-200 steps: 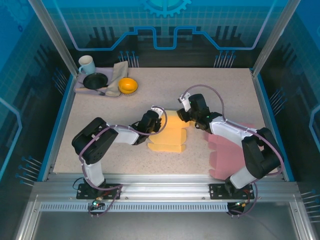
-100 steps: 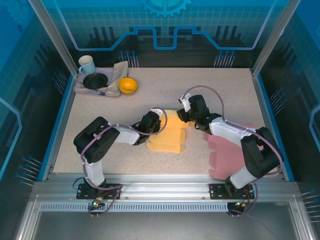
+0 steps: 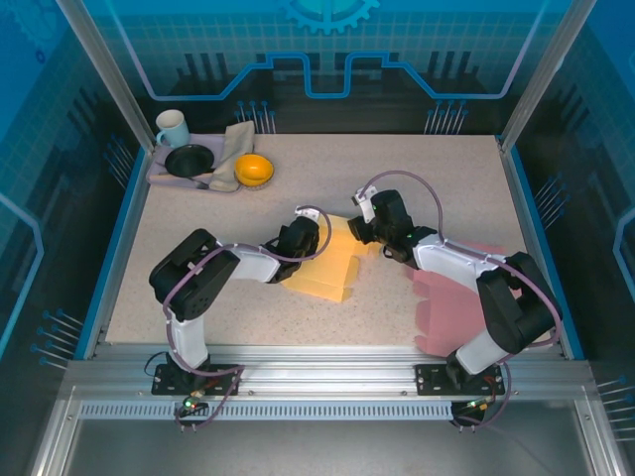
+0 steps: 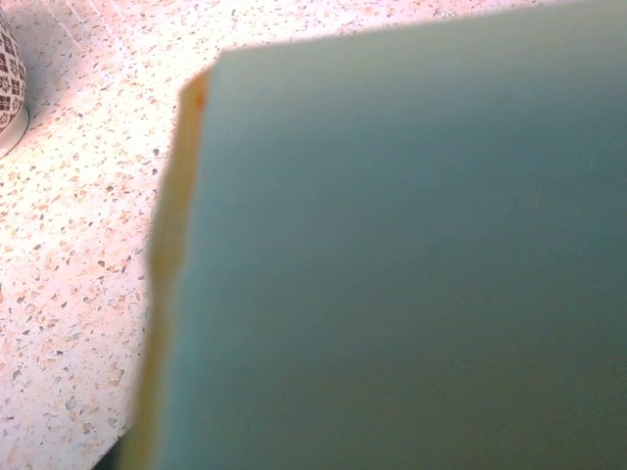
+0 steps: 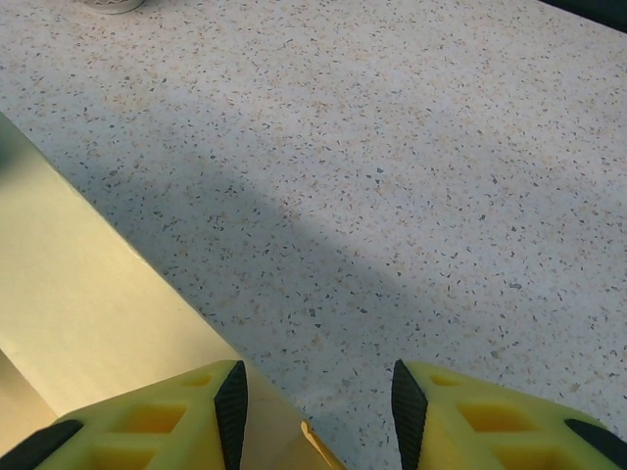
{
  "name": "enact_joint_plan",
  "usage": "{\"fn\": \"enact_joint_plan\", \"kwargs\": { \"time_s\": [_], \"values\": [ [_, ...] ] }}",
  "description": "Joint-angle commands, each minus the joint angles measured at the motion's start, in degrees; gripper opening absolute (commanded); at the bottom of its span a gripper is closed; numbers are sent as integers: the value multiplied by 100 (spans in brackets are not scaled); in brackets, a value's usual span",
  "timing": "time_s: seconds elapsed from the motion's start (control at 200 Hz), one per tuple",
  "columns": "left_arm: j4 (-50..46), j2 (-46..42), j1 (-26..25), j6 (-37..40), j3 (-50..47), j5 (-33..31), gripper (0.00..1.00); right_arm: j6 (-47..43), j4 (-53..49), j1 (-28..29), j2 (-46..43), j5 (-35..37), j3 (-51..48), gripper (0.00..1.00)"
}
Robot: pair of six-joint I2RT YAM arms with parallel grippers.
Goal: Fold the paper box
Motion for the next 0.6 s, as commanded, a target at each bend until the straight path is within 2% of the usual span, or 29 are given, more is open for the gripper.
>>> {"fn": "enact_joint_plan", "kwargs": {
  "time_s": [0.0, 0.15, 0.285, 0.4, 0.595],
  "values": [
    [-180, 122, 4, 123, -51, -90, 24, 126, -401, 56, 174, 218, -81, 45],
    [-179, -249, 61, 150, -229, 530, 42, 172, -457, 70, 193, 272, -58, 45],
    [-171, -710, 204, 90, -490, 924, 53, 177, -466, 78, 175, 310, -74, 45],
    [-119, -1078, 283, 44, -754, 1105, 59, 205, -451, 91, 206, 317, -69, 45],
    [222, -1609, 494, -66, -1361, 1508, 60, 219, -447, 141, 213, 329, -57, 45]
  ]
}}
